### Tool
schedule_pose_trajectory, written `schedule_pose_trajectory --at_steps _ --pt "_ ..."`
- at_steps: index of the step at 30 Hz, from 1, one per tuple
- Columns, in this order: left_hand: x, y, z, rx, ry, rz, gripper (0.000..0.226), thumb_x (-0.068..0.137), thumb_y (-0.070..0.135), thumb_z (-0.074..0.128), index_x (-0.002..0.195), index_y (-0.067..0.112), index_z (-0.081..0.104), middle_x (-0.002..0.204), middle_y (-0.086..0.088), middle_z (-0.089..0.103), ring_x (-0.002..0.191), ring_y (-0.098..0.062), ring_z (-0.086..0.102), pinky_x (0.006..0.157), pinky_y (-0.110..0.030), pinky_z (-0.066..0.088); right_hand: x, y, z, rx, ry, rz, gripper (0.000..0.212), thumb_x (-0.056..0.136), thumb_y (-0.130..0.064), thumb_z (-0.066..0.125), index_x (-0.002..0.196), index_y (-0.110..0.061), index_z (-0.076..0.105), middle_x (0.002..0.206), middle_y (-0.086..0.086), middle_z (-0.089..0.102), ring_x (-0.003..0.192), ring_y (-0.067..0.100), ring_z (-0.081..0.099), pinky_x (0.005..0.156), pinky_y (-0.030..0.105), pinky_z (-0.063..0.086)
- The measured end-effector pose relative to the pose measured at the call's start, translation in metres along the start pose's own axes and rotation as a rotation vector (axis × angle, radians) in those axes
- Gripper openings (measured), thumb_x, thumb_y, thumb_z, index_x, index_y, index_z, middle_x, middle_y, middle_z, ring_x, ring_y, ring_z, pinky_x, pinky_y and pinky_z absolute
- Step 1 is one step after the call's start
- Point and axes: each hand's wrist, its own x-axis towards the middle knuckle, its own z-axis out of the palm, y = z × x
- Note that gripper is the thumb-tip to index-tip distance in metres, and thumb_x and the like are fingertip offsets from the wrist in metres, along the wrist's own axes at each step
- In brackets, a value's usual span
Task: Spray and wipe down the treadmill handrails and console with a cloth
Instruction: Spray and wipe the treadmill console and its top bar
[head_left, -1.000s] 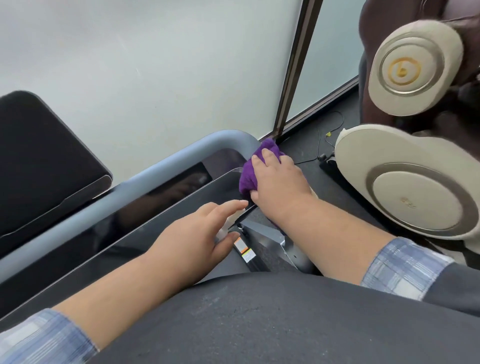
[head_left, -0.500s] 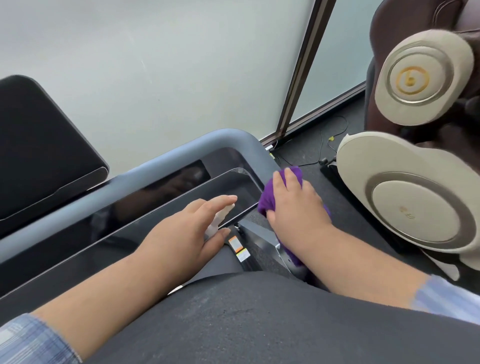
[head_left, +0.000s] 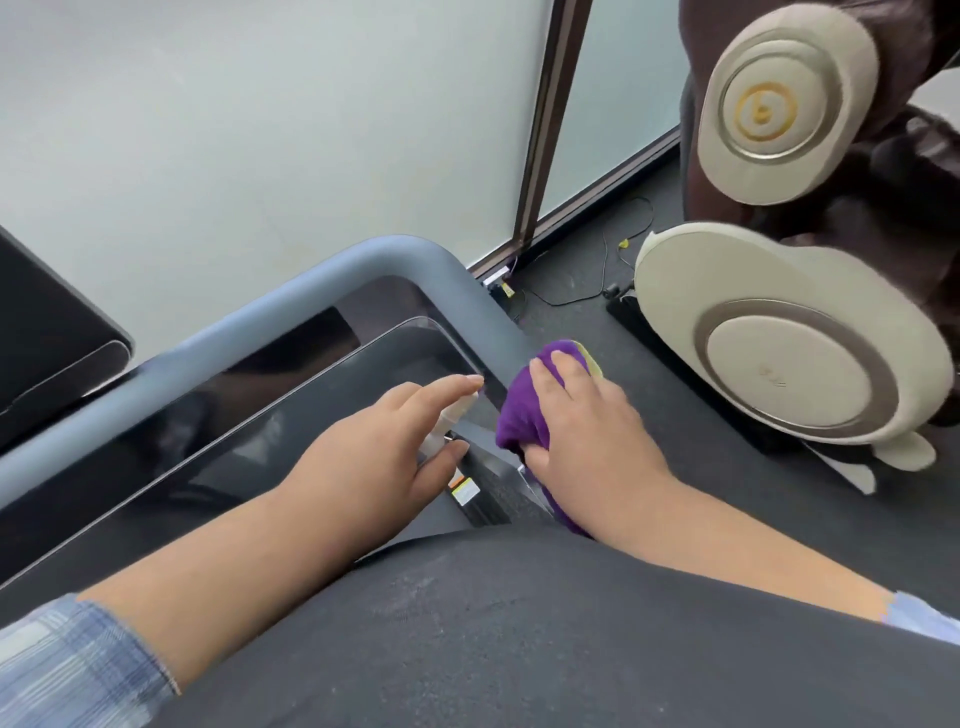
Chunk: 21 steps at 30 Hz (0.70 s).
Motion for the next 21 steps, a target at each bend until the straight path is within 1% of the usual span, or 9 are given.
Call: schedule_pose_trajectory --at_steps 2,4,8,11,14,17,21 --pt "0.004 0.000 0.002 0.009 -0.014 0.008 0.059 0.091 0.045 0.059 0.140 0.054 0.027 0.105 0.022 0.048 0.069 -0.010 0.051 0.061 -0.027 0.042 -0.024 0.015 0.010 0.053 -0.042 0.021 0.093 0.082 -0.047 0.069 0.158 -0.019 0.023 0.161 0.006 0.024 0.123 0.033 0.045 0.100 0.045 0.046" --pt "0.007 -0.001 0.003 0.018 -0.020 0.004 0.060 0.092 0.044 0.061 0.140 0.054 0.026 0.103 0.023 0.045 0.070 -0.010 0.053 0.061 -0.027 0.043 -0.029 0.021 0.015 0.090 -0.057 0.027 0.092 0.084 -0.046 0.068 0.159 -0.020 0.021 0.163 0.004 0.019 0.128 0.032 0.040 0.104 0.046 0.044" --pt "0.008 -0.006 -0.001 0.017 -0.021 -0.010 0.060 0.091 0.045 0.061 0.140 0.053 0.027 0.106 0.020 0.051 0.074 -0.011 0.057 0.062 -0.029 0.048 -0.008 0.009 0.010 0.073 -0.030 0.025 0.090 0.085 -0.049 0.064 0.158 -0.018 0.021 0.162 0.006 0.021 0.131 0.032 0.037 0.106 0.043 0.040" --pt "0.002 -0.012 -0.004 0.005 -0.019 -0.036 0.057 0.091 0.049 0.055 0.139 0.054 0.024 0.103 0.022 0.047 0.074 -0.011 0.056 0.063 -0.029 0.047 0.024 -0.006 0.000 0.085 -0.012 0.010 0.088 0.088 -0.049 0.063 0.158 -0.017 0.020 0.162 0.007 0.022 0.134 0.034 0.036 0.109 0.043 0.037" --pt "-0.008 -0.018 -0.009 -0.010 0.009 -0.095 0.055 0.090 0.052 0.050 0.137 0.056 0.021 0.102 0.023 0.043 0.072 -0.009 0.051 0.062 -0.028 0.045 0.070 -0.028 -0.013 0.066 -0.001 -0.036 0.086 0.091 -0.049 0.061 0.158 -0.016 0.018 0.164 0.009 0.019 0.135 0.036 0.037 0.108 0.044 0.037" --pt "-0.022 -0.028 -0.019 -0.025 0.047 -0.156 0.055 0.091 0.054 0.048 0.137 0.057 0.019 0.106 0.020 0.051 0.078 -0.011 0.057 0.065 -0.032 0.052 0.116 -0.052 -0.026 0.078 -0.001 -0.075 0.086 0.093 -0.051 0.061 0.158 -0.014 0.019 0.164 0.010 0.019 0.137 0.038 0.036 0.111 0.046 0.035" --pt "-0.049 -0.045 -0.029 -0.070 0.127 -0.255 0.057 0.090 0.052 0.051 0.139 0.058 0.022 0.117 0.016 0.057 0.090 -0.015 0.064 0.075 -0.037 0.055 0.164 -0.074 -0.038 0.024 -0.003 -0.140 0.092 0.090 -0.059 0.062 0.158 -0.012 0.021 0.162 0.011 0.024 0.137 0.039 0.037 0.114 0.045 0.032"
